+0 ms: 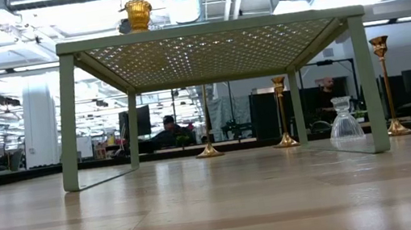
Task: Pick & Place candle stick holders
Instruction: Put the transparent glass candle holder on the shelf
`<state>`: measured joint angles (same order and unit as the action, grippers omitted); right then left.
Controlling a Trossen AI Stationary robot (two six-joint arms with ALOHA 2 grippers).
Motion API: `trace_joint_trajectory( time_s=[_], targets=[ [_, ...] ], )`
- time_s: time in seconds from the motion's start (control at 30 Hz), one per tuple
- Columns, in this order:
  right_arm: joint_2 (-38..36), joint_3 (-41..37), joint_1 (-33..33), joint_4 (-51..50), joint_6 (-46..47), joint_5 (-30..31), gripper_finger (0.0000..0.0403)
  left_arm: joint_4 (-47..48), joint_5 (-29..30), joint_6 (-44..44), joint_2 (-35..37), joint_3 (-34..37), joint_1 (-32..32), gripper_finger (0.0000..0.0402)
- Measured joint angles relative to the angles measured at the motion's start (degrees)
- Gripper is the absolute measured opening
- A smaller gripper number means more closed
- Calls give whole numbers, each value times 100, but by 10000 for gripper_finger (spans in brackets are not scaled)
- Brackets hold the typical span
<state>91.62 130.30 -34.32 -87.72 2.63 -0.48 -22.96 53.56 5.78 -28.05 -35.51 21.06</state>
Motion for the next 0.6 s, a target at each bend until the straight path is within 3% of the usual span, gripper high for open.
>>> trace_joint_trajectory(
  time_s=[0.2, 0.37, 0.6],
  targets=[
    [598, -167, -458, -234, -231, 289, 306, 2, 0, -22, -2, 0, 0, 240],
    [701, -488, -621, -224, -410, 974, 314, 2, 0, -24, -2, 0, 0, 240],
    [288, -1983, -810, -234, -409, 938, 324, 1, 0, -25, -2, 0, 0, 240]
  ],
)
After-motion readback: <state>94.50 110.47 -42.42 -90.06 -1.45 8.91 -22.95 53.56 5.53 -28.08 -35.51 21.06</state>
